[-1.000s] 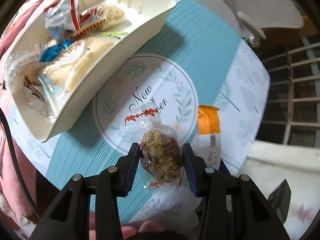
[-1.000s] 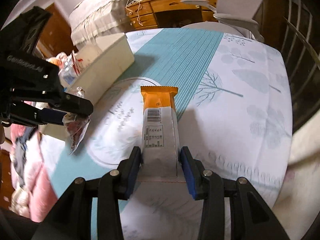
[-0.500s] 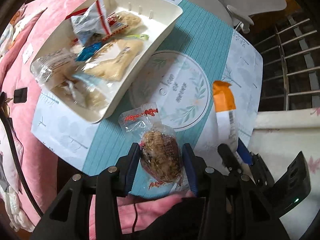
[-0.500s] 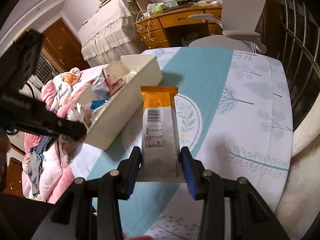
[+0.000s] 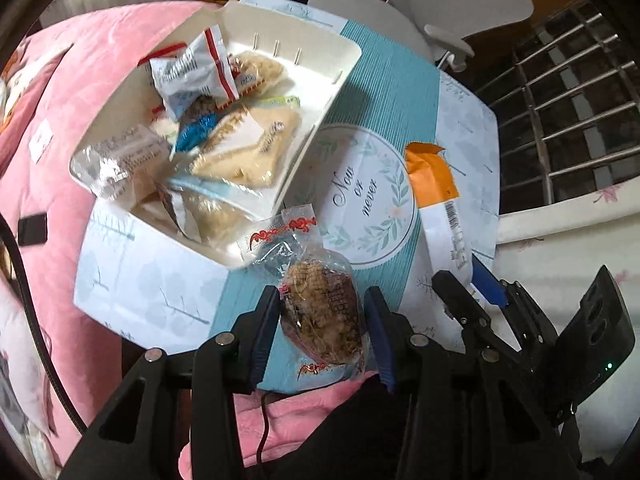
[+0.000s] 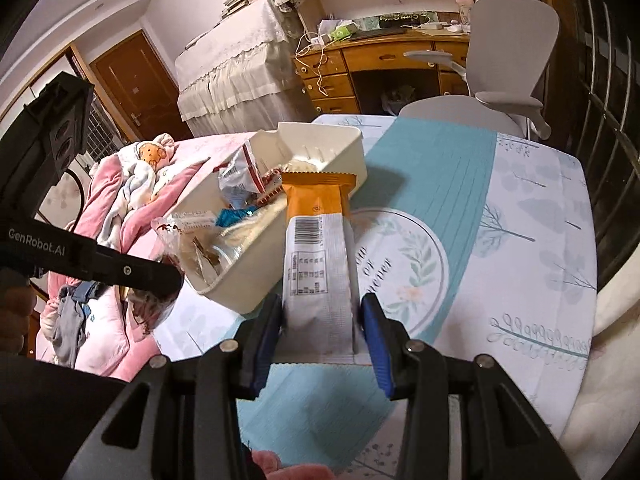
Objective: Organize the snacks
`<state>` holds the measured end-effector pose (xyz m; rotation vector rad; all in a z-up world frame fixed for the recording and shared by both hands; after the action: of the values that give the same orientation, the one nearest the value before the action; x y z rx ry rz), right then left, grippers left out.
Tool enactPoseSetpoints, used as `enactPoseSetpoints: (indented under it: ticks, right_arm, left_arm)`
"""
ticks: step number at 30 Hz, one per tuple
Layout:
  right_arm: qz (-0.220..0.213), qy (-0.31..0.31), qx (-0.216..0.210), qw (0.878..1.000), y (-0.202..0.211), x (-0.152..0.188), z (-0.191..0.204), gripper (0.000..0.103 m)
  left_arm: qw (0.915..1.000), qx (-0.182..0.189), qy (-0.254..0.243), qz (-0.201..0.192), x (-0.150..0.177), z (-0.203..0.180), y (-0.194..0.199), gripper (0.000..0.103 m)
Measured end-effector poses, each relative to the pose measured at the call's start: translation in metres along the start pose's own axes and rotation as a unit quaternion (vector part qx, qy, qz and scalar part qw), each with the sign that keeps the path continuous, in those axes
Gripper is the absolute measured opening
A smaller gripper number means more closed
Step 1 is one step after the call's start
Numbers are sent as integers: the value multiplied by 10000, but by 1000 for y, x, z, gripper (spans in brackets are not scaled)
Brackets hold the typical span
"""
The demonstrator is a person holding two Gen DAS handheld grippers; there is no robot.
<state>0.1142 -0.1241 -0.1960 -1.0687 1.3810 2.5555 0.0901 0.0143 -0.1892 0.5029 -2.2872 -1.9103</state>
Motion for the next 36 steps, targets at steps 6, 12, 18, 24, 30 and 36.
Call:
enactPoseSetpoints:
  ticks: [6, 12, 18, 24, 30, 36]
  right_arm:
    - [-131, -116, -12, 9998, -23, -13, 34, 41]
    - [-397, -355, 64, 9986, -46, -32, 69, 41]
    - [-797, -812, 136, 9934, -76, -44, 99, 41]
    - [-833, -1353, 452, 9863, -112, -38, 119, 55]
    - [-778, -1775, 895, 9770, -115, -21, 120, 59]
    - [-793, -2074, 1301, 9663, -100, -3, 112, 65]
  left_arm:
    - [9986, 101, -501, -113, -18, 22, 16, 42]
    - [9928, 281, -1076, -451, -44, 51, 39, 42]
    - [9817, 554, -1651, -769, -65, 77, 56, 42]
    - [9782, 406, -1875, -798, -89, 112, 48, 56]
    - [9764, 677, -1942, -666, -97, 125, 43, 68]
    - [9758, 784, -1978, -507, -90, 119, 33, 72]
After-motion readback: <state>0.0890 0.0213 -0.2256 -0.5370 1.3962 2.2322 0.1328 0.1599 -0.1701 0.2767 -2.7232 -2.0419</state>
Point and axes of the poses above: each gripper's, at about its wrist camera, not at the fingertips, and y roughly against the way its jaws point, z to its left, x to its underside, the point moved 8 cm from there along -y, roughly the way its jaws point, and after that the axes turned 4 degrees about -x, right-handed, at the moved point
